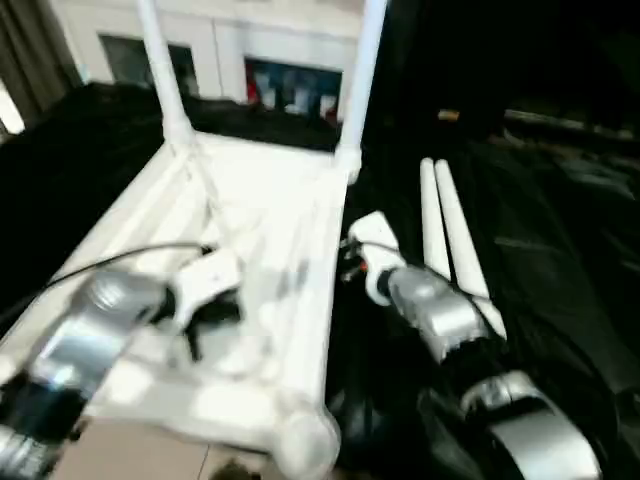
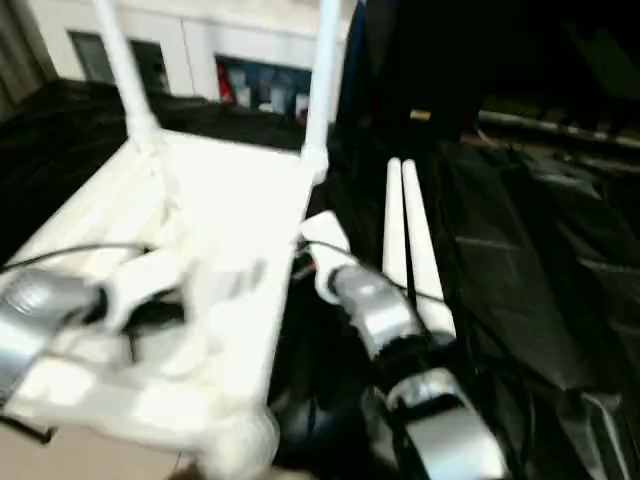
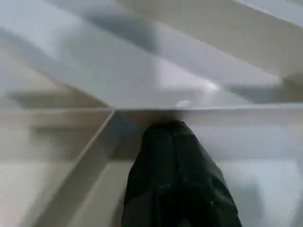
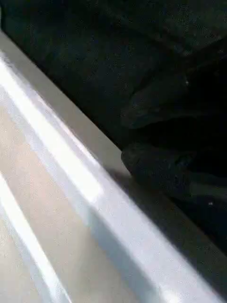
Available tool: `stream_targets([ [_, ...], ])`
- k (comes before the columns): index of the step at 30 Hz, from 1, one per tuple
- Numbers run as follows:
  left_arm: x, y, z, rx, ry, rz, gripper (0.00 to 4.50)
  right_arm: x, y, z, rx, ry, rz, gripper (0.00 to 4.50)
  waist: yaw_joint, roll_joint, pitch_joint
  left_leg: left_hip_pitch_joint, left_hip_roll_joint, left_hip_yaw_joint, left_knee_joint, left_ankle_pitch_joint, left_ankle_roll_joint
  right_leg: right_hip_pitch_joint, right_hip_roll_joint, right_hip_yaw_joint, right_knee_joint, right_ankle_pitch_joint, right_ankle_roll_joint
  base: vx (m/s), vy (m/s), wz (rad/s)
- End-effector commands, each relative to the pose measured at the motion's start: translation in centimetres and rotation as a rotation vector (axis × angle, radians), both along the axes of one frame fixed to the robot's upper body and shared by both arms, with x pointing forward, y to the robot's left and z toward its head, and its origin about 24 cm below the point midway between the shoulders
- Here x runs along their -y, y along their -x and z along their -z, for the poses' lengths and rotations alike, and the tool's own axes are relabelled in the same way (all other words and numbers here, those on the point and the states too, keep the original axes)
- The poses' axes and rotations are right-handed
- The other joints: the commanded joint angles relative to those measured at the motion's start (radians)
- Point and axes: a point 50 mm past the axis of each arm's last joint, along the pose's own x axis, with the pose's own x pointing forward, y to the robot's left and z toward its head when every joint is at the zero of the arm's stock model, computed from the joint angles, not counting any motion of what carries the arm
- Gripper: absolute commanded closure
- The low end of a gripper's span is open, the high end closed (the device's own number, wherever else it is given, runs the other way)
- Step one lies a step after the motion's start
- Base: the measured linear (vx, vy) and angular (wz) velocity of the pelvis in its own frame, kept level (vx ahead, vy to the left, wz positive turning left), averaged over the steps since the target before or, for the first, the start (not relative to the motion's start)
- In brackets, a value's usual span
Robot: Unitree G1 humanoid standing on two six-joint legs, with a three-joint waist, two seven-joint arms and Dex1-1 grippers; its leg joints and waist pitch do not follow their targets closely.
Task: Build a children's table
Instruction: Rotate table base
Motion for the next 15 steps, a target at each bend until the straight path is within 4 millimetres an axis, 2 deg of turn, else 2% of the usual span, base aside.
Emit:
stream_targets([
  [1, 0.7, -0.9, 0.8, 0.026, -0.043, 0.013, 4.5, -1.2, 0.0, -0.7, 0.025, -0.03, -0.053, 4.08, -0.001, 0.027, -0.077, 0.024, 0.051, -0.019, -0.073, -0.245, -0.051, 0.04, -0.091, 0.064, -0.075, -0.23, -0.169, 0.0, 0.0, 0.0],
  [2, 0.7, -1.4, 0.8, 0.043, -0.057, 0.004, 4.5, -1.2, 0.0, -0.7, 0.028, -0.03, -0.051, 4.08, -0.002, 0.026, -0.077, 0.019, 0.052, -0.022, -0.076, -0.244, -0.052, 0.046, -0.093, 0.062, -0.073, -0.233, -0.171, 0.0, 0.0, 0.0],
  [3, 0.4, -2.6, 0.7, 0.092, -0.108, -0.034, 4.5, -1.0, 0.0, -0.9, 0.036, -0.031, -0.046, 4.18, -0.003, 0.028, -0.077, 0.017, 0.051, -0.023, -0.076, -0.254, -0.054, 0.045, -0.092, 0.06, -0.076, -0.252, -0.165, 0.0, 0.0, 0.0],
  [4, 0.3, -3.0, 0.7, 0.111, -0.128, -0.051, 4.5, -0.9, 0.0, -1.0, 0.04, -0.032, -0.044, 4.27, -0.002, 0.03, -0.077, 0.023, 0.051, -0.024, -0.074, -0.273, -0.055, 0.041, -0.092, 0.061, -0.08, -0.277, -0.16, 0.0, 0.0, 0.0],
  [6, 0.0, -4.0, 0.5, 0.162, -0.169, -0.092, 4.5, -0.7, 0.0, -1.2, 0.05, -0.037, -0.036, 4.43, -0.002, 0.03, -0.075, 0.022, 0.052, -0.027, -0.076, -0.299, -0.059, 0.042, -0.093, 0.059, -0.083, -0.321, -0.147, 0.0, 0.0, 0.0],
  [9, -0.1, -5.2, -0.1, 0.23, -0.196, -0.157, 4.5, -0.3, -0.1, -1.6, 0.072, -0.041, -0.024, 4.43, -0.003, 0.031, -0.076, 0.019, 0.053, -0.031, -0.077, -0.306, -0.059, 0.043, -0.096, 0.057, -0.088, -0.362, -0.129, 0.0, 0.0, 0.0],
  [10, -0.3, -5.8, -0.3, 0.266, -0.209, -0.192, 4.5, -0.1, -0.1, -1.8, 0.082, -0.046, -0.018, 4.43, -0.001, 0.029, -0.077, 0.024, 0.052, -0.029, -0.074, -0.301, -0.055, 0.038, -0.095, 0.058, -0.089, -0.354, -0.132, 0.0, 0.0, 0.0],
  [11, -0.4, -6.2, -0.4, 0.297, -0.222, -0.223, 4.5, 0.1, -0.2, -2.0, 0.091, -0.05, -0.011, 4.43, 0.002, 0.031, -0.077, 0.024, 0.054, -0.031, -0.074, -0.296, -0.055, 0.039, -0.1, 0.058, -0.087, -0.347, -0.139, 0.0, 0.0, 0.0],
  [14, -0.5, -7.8, -1.0, 0.461, -0.231, -0.35, 4.5, 0.8, -0.2, -3.1, 0.13, -0.072, 0.015, 4.43, 0.004, 0.028, -0.08, 0.018, 0.053, -0.031, -0.073, -0.276, -0.047, 0.043, -0.094, 0.057, -0.083, -0.291, -0.144, 0.0, 0.0, 0.0],
  [15, -0.5, -7.9, -1.0, 0.465, -0.23, -0.354, 4.5, 0.8, -0.2, -3.1, 0.131, -0.072, 0.015, 4.43, 0.006, 0.028, -0.082, 0.017, 0.054, -0.03, -0.073, -0.263, -0.043, 0.045, -0.092, 0.056, -0.079, -0.261, -0.145, 0.0, 0.0, 0.0],
])
